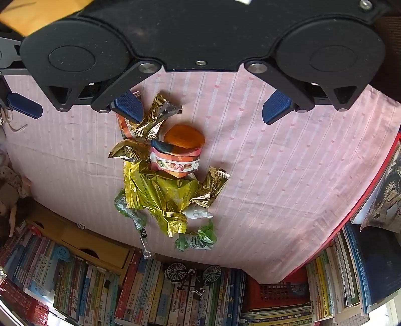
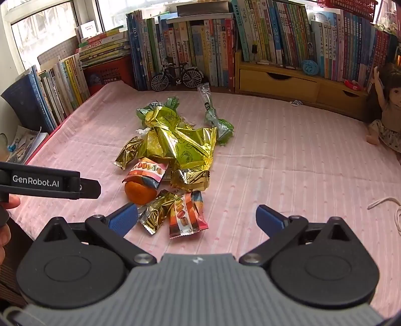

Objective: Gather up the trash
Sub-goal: 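Move both tools toward the pile of wrappers on the bed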

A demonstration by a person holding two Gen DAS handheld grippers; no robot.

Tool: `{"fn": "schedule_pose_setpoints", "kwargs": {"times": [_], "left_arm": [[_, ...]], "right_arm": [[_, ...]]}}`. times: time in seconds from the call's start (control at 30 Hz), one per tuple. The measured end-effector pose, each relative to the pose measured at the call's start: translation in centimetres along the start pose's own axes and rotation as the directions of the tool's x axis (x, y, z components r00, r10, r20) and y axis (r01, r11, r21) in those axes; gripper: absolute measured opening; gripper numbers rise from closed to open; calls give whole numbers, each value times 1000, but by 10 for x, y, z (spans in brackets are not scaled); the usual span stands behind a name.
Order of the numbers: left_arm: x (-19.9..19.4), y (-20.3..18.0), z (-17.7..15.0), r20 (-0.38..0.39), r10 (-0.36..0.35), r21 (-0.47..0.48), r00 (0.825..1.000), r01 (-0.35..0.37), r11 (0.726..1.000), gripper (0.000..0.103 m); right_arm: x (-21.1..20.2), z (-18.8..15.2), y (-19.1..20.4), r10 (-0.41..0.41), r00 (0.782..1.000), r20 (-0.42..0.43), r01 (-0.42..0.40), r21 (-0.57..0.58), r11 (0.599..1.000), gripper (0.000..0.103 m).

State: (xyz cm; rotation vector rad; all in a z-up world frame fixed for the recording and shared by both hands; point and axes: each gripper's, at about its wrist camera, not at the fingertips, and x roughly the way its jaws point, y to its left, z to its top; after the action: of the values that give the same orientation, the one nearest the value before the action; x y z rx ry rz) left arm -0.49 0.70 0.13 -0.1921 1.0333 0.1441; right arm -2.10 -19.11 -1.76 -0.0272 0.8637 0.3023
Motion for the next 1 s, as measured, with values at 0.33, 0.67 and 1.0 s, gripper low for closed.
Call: {"fn": "schedule_pose_setpoints", "kwargs": {"times": [0.33,0.67,1.0], "left_arm": [[-4,3,1,10,13,4,1000,-13,1000,101],[-4,4,0,13,19,2,1000,-19,1000,101],[-4,5,0,12,19,2,1000,-19,1000,101]], "right_arm": [[0,1,3,-1,1000,0,1,0,1000,103],[2,3,7,-2,1000,-3,2,3,1000,103],[3,3,7,-2,1000,-4,2,5,1000,103]]}}
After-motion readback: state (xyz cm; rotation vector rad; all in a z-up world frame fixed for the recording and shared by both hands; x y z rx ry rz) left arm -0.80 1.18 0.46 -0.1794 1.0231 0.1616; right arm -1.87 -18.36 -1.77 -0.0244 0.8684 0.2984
